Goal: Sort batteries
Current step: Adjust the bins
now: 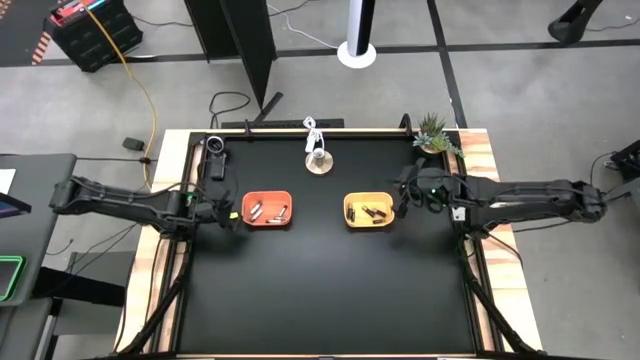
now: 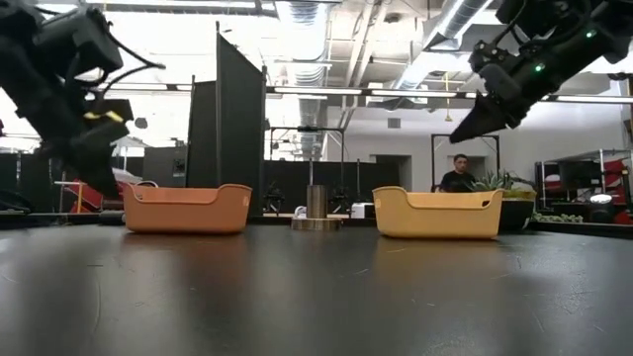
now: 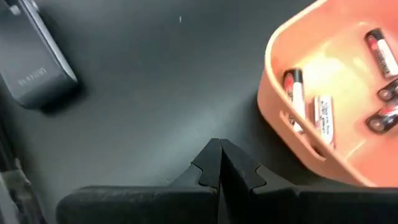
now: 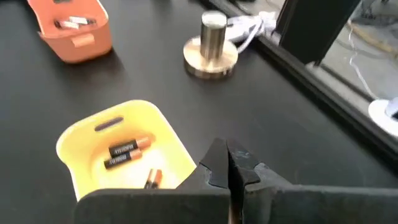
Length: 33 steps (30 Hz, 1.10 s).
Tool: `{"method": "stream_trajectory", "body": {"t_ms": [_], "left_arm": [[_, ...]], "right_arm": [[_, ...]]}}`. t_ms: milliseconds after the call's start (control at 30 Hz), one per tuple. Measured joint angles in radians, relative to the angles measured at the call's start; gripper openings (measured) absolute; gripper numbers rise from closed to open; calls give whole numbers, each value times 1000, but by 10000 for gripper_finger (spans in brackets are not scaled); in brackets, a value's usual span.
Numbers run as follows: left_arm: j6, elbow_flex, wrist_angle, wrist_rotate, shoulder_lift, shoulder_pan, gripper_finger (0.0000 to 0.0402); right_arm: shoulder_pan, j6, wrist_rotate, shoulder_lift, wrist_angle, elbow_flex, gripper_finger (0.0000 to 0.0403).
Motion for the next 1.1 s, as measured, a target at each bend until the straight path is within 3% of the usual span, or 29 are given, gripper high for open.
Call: {"method": "stream_trajectory", "body": {"t_ms": [267, 633, 1100], "left_arm": [[71, -113, 254, 91, 0, 3, 0], [147, -130, 319, 101, 0, 3, 0], [191, -130, 442, 123, 90, 3, 1]], "right_arm": [[3, 168, -7, 44, -128, 0, 3], [103, 520, 54, 65, -355, 0, 3], [162, 572, 53, 250, -223, -15, 3]]}}
